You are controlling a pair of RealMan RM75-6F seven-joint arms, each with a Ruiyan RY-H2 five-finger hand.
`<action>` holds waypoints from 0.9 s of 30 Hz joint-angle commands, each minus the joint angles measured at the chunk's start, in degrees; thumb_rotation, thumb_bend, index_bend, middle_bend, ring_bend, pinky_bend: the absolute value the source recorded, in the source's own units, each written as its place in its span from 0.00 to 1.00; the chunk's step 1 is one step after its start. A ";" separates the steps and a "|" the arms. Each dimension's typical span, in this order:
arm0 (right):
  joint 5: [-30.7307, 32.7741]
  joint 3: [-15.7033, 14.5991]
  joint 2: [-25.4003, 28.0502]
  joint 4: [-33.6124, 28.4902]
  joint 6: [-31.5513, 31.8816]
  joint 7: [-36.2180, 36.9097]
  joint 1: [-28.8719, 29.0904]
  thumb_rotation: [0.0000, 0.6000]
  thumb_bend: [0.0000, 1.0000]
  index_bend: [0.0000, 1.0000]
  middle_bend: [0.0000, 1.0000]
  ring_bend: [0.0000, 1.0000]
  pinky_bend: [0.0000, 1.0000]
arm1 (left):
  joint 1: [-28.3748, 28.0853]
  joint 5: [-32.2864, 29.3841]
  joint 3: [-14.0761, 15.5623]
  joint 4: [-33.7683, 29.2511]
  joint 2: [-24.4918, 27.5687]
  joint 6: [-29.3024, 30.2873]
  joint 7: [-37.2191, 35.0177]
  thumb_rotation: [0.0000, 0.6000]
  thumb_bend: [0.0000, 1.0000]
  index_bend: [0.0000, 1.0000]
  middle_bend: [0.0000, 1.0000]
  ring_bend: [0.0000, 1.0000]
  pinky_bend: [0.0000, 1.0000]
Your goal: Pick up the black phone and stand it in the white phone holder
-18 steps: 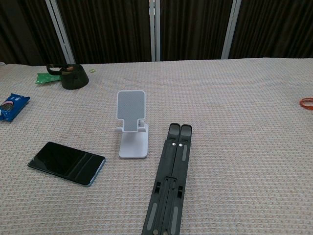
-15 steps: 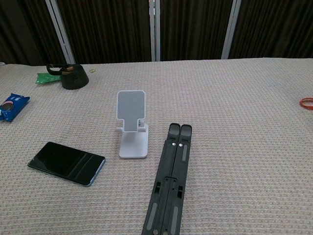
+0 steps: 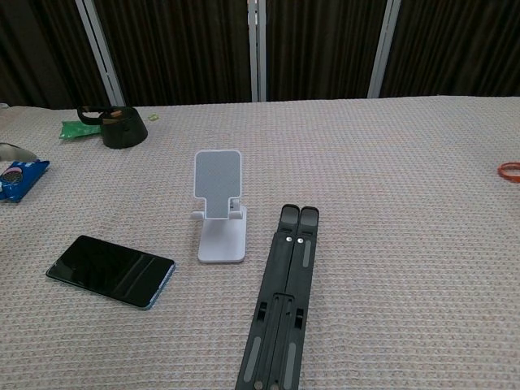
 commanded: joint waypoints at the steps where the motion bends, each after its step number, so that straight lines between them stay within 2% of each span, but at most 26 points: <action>1: 0.52 -0.08 -0.30 0.40 -0.99 -0.12 0.34 1.00 0.00 0.00 0.00 0.00 0.00 | -7.18 0.06 -0.34 6.45 -7.39 -10.32 1.64 1.00 0.01 0.05 0.00 0.12 0.19; 4: 0.92 -0.04 -0.44 0.72 -1.57 0.05 0.55 1.00 0.00 0.00 0.00 0.00 0.00 | -8.17 -0.48 -0.72 7.64 -9.23 -11.49 2.12 1.00 0.05 0.11 0.04 0.20 0.28; 8: 1.56 0.08 -0.43 1.39 -1.90 0.53 0.59 1.00 0.00 0.00 0.00 0.00 0.00 | -9.36 -0.52 -0.80 7.90 -10.88 -12.28 3.28 1.00 0.07 0.15 0.10 0.27 0.34; 18: 1.87 0.08 -0.03 1.61 -1.63 1.62 0.32 1.00 0.00 0.00 0.00 0.00 0.00 | -11.05 -3.67 -0.38 8.26 -12.27 -15.27 8.79 1.00 0.08 0.19 0.17 0.33 0.39; 20: 1.94 0.02 -0.03 1.63 -1.71 1.66 0.30 1.00 0.00 0.00 0.00 0.00 0.00 | -11.30 -4.50 -0.40 8.35 -12.76 -15.59 9.80 1.00 0.09 0.23 0.20 0.36 0.41; 25: 1.87 -0.02 -0.11 1.59 -1.70 1.45 0.34 1.00 0.00 0.00 0.00 0.00 0.00 | -11.01 -3.59 -0.24 8.70 -13.21 -13.16 10.31 1.00 0.13 0.46 0.40 0.52 0.51; 27: 1.83 -0.04 -0.15 1.53 -1.70 1.36 0.36 1.00 0.00 0.00 0.00 0.00 0.00 | -10.83 -2.89 0.06 8.82 -13.04 -12.20 9.86 1.00 0.14 0.50 0.44 0.55 0.53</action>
